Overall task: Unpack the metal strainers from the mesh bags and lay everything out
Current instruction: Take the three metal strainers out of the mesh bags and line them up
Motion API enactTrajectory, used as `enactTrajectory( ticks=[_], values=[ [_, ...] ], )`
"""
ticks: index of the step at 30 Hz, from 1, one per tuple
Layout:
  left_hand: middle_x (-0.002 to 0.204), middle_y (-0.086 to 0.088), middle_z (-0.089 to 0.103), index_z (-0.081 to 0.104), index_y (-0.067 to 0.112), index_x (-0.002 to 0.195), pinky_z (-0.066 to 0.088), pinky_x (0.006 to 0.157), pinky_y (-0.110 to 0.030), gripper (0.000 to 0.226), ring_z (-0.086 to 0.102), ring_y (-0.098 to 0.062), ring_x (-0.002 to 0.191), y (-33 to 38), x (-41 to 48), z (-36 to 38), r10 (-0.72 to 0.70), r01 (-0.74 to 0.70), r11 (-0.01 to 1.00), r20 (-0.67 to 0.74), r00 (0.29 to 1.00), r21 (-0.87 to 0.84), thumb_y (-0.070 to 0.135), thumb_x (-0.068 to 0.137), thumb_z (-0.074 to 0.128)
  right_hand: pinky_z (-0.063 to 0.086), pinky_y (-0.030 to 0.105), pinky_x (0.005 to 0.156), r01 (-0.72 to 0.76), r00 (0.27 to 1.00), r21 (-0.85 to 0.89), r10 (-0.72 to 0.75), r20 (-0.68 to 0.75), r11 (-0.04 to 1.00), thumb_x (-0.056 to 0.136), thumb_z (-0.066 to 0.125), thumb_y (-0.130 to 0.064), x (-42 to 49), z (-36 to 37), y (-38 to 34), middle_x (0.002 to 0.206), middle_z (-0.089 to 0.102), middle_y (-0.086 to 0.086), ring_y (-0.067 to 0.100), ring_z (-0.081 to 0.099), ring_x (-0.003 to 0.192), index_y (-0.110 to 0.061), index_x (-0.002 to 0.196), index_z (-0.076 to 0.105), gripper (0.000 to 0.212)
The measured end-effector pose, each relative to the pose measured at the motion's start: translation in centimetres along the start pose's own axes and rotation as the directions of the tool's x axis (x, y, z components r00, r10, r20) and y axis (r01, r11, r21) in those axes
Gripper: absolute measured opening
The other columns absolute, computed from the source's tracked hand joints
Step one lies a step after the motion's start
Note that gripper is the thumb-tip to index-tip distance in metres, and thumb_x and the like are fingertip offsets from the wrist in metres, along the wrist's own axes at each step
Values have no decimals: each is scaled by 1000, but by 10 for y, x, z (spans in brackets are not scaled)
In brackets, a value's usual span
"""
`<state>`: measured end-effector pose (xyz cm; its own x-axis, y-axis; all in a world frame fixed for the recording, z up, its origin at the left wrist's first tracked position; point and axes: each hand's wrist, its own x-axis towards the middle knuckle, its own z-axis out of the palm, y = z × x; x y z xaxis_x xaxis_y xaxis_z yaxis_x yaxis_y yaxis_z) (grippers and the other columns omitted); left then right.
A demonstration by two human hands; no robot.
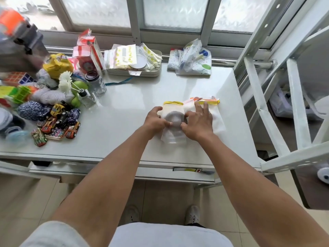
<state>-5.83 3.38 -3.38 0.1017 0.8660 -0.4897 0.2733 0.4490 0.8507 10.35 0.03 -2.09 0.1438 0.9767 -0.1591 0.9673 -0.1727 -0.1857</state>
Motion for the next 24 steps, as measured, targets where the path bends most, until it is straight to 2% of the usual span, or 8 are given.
enactTrajectory(
  ticks=[5,9,12,14,16,20,22,24],
  values=[
    [96,-13,68,58,8,118,53,75,-34,49,66,-29,86,-3,2,-12,11,-11,1000,3,1000,-29,-11,74,70,7,45,121,31,998,22,-30,-62,999,84,57,-35,5,-3,-10,161,20,11,32,-8,151,-19,112,69,34],
    [94,-10,72,64,20,97,57,81,-38,43,70,-28,89,-7,9,-24,15,-12,999,-94,995,30,6,61,83,25,41,116,44,995,69,-38,-90,997,85,59,-34,7,-6,-16,148,43,10,31,15,147,-18,105,71,29],
    [91,-9,72,63,23,87,54,75,-34,34,70,-29,88,-8,13,-30,14,-9,999,-114,993,41,9,64,84,41,32,89,25,996,177,-9,-94,984,86,59,-32,4,-13,-25,116,67,7,27,54,117,-15,99,69,23],
    [90,-9,72,64,24,85,54,74,-34,30,69,-29,87,-9,14,-30,17,-12,999,-92,996,50,10,66,83,35,26,74,-29,999,290,38,-28,956,87,60,-29,2,-19,-28,99,70,4,23,59,95,-14,96,68,19],
    [87,-8,71,64,24,83,56,75,-36,28,69,-29,85,-10,15,-28,20,-14,998,-85,996,66,10,67,81,38,27,71,-85,996,420,77,35,904,85,64,-26,3,-22,-24,90,70,3,20,60,86,-15,88,67,12],
    [83,-7,70,62,24,78,59,81,-40,24,70,-29,85,-10,14,-17,24,-13,995,-112,993,101,9,70,79,49,30,75,-147,985,573,170,14,806,80,67,-16,4,-32,-2,81,70,8,29,67,95,-12,76,69,6],
    [86,-8,71,61,24,79,58,84,-43,25,70,-29,88,-8,15,-8,14,-3,996,-122,992,91,11,69,80,49,29,85,-200,957,620,288,-43,758,82,66,-14,5,-43,13,97,74,15,29,63,110,-7,77,69,9],
    [87,-8,71,61,22,84,58,86,-44,27,71,-28,88,-4,15,3,14,-7,997,-102,995,70,11,69,81,45,26,86,-230,904,643,404,-136,731,84,67,-19,9,-52,28,107,73,14,28,63,113,-10,84,70,10]
  ],
)
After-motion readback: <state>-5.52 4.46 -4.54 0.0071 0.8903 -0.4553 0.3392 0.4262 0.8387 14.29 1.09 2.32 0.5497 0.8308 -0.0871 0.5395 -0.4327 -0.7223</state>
